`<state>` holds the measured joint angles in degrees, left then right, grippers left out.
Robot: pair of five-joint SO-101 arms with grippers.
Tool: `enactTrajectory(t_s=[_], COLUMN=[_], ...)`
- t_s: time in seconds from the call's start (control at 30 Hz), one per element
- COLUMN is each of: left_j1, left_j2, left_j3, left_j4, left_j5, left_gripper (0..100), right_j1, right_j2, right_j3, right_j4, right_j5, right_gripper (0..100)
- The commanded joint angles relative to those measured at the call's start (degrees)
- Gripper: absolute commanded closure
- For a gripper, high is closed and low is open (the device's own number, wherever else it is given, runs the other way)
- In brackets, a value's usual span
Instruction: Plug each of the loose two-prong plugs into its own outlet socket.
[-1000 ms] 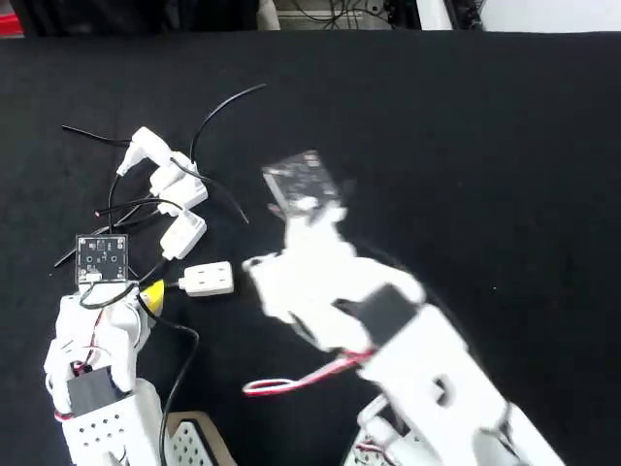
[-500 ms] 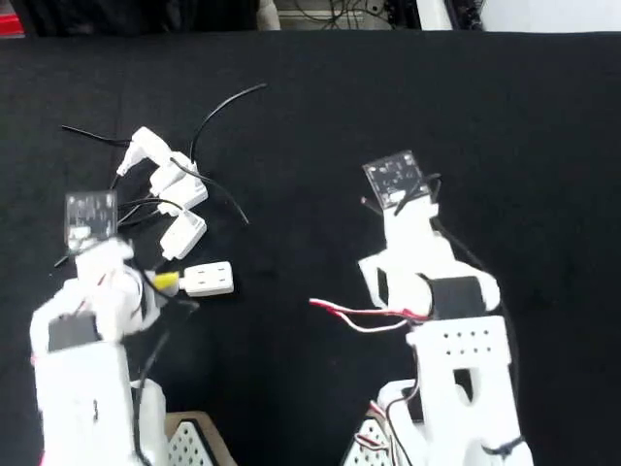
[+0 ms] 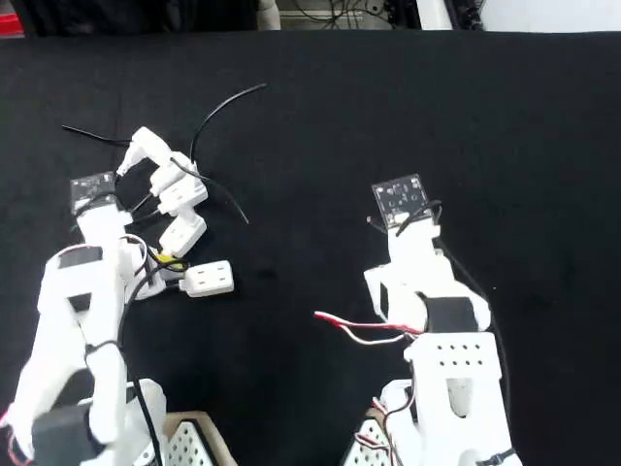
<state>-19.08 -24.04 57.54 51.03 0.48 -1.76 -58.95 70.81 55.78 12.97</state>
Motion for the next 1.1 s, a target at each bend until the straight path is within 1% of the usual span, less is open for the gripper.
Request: enactTrajectory(t_s=[0.0, 0.1, 0.3, 0.4, 0.5, 0.57, 0.67, 0.77, 0.83, 1.0, 1.07], left_j1=[1.01, 1.1, 1.89, 6.29, 13.23, 17.98, 22.99, 27.03, 28.88, 31.25, 33.27], left_j2=[1.58, 1.49, 1.49, 1.49, 1.49, 1.49, 1.49, 1.76, 1.58, 2.02, 1.58], left_j3=[-3.82, -3.3, -2.77, -2.42, -1.8, -1.98, -3.21, -3.91, -3.91, -4.97, -5.23], left_j4=[3.34, 4.13, 7.3, 7.3, 6.95, 6.86, 5.45, 2.9, 2.11, 0.0, -0.7], left_j5=[-2.37, -3.43, -3.43, -3.25, -2.29, 0.26, 2.64, 3.25, 5.45, 6.77, 6.77], left_gripper=[75, 80, 80, 80, 80, 80, 80, 80, 80, 80, 80], right_j1=[0.7, 0.7, 0.7, 0.7, 0.7, 0.7, 0.7, 0.7, 0.7, 0.7, 0.7], right_j2=[-1.1, -1.19, -1.19, -1.19, -1.19, -1.19, -1.19, -1.19, -1.19, -1.19, -1.19], right_j3=[-0.22, -0.13, -0.13, -0.13, -0.13, -0.13, -0.13, -0.13, -0.13, -0.22, -0.22], right_j4=[-1.32, -1.32, -1.32, -1.32, -1.23, -1.23, -1.23, -1.23, -1.14, -1.05, -1.05], right_j5=[0.18, 0.18, 0.18, 0.18, 0.18, 0.18, 0.18, 0.18, 0.18, 0.18, 0.18], right_gripper=[98.5, 98.5, 98.5, 98.5, 98.5, 98.5, 98.5, 98.5, 98.5, 98.5, 98.5])
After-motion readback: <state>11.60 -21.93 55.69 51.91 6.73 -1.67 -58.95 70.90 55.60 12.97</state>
